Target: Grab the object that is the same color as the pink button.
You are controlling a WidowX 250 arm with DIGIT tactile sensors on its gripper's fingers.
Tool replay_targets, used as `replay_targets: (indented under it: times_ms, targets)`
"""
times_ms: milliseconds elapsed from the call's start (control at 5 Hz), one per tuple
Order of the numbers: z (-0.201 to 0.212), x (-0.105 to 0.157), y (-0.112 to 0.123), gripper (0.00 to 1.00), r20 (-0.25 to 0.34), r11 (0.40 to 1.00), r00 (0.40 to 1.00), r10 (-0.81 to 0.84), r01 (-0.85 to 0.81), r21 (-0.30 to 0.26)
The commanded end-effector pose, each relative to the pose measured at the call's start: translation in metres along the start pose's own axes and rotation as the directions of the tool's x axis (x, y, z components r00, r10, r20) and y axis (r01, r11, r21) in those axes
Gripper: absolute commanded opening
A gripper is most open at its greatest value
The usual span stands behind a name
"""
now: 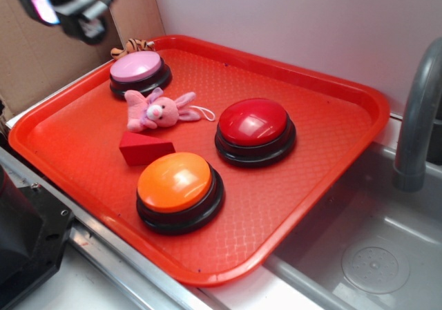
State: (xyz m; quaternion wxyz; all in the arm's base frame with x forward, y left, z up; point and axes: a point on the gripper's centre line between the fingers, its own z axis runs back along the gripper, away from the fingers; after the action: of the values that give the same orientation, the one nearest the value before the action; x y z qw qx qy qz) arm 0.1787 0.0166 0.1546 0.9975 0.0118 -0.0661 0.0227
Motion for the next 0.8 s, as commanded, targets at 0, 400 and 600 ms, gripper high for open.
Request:
replay_targets:
  times_ms: [0,400,600]
  targets:
    - [-0.049,0.039,0.015,1.00,0.038,0.993,0.996,-0.082,0.079,0.088]
    - [-0.093,0.053,0.021,1.00,0.012,0.990,0.995,-0.099,0.097,0.103]
    - [-0.118,0.055,0.016,1.00,-0.023,0.983,0.987,-0.159,0.161,0.094]
